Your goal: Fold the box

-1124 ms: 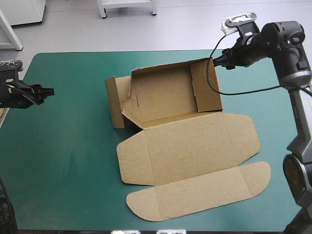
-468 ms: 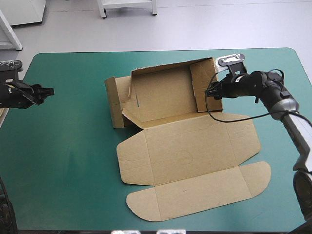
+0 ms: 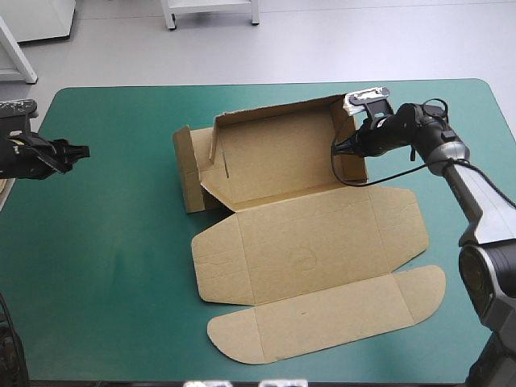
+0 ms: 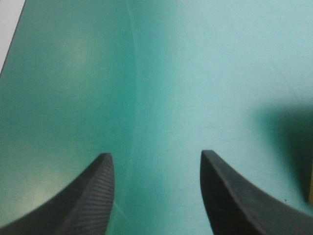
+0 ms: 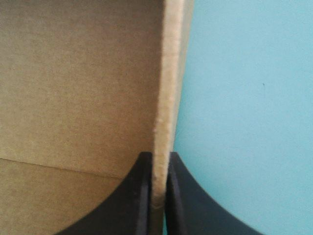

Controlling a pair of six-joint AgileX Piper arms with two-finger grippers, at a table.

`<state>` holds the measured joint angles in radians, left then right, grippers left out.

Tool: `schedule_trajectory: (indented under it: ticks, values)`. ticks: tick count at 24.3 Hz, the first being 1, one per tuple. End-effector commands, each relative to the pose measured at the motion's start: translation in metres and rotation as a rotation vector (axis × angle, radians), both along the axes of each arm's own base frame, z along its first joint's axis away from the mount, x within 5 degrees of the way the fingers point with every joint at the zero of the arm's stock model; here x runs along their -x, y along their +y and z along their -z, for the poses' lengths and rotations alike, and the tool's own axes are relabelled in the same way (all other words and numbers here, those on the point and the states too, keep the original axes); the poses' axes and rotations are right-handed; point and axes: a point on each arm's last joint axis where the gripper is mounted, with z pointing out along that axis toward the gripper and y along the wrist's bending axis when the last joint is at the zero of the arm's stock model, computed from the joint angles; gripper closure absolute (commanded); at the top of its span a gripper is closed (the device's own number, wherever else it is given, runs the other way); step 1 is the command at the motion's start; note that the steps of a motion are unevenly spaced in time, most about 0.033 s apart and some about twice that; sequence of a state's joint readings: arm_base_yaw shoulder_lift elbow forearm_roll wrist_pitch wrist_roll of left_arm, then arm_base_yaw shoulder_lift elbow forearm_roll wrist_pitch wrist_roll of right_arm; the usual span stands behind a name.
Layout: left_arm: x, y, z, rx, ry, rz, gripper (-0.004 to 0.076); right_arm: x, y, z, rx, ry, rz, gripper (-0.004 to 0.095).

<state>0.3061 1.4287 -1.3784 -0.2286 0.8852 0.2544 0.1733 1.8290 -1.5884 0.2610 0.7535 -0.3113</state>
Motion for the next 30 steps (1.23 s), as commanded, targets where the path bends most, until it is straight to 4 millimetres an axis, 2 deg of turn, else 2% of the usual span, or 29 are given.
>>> schedule_trajectory:
  ticks: [1,7,11,15,19,23,25,26,30]
  values:
    - [0.004,-0.001,-0.022,-0.014,-0.110,-0.012,0.0339,0.009,0.000,-0.048,-0.029,-0.073,0.004,0.0917]
    - [0.004,-0.001,-0.022,-0.014,-0.111,-0.012,0.0339,0.023,-0.009,-0.083,0.048,0.045,0.048,0.0915]
    - [0.004,-0.001,-0.021,-0.013,-0.107,-0.011,0.0339,0.033,-0.012,-0.090,0.073,0.130,0.056,0.0915]
    - [0.005,-0.002,-0.021,-0.007,-0.101,-0.009,0.0339,0.027,-0.006,-0.079,0.027,0.170,0.039,0.0916]
    - [0.005,-0.002,-0.021,-0.005,-0.096,-0.008,0.0339,0.005,-0.002,-0.042,0.037,0.264,0.047,0.0915]
    - [0.005,-0.002,-0.021,-0.005,-0.096,-0.008,0.0339,-0.004,-0.001,-0.024,0.059,0.300,0.029,0.0915]
    - [0.005,-0.002,-0.021,-0.001,-0.095,-0.007,0.0339,-0.007,-0.001,-0.018,0.090,0.297,0.002,0.0858]
    - [0.005,-0.002,-0.021,-0.001,-0.095,-0.007,0.0339,-0.009,-0.003,-0.018,0.109,0.271,0.000,0.0781]
    - [0.005,-0.003,-0.021,0.006,-0.098,-0.004,0.0339,-0.015,-0.004,-0.034,0.124,0.184,0.007,0.0576]
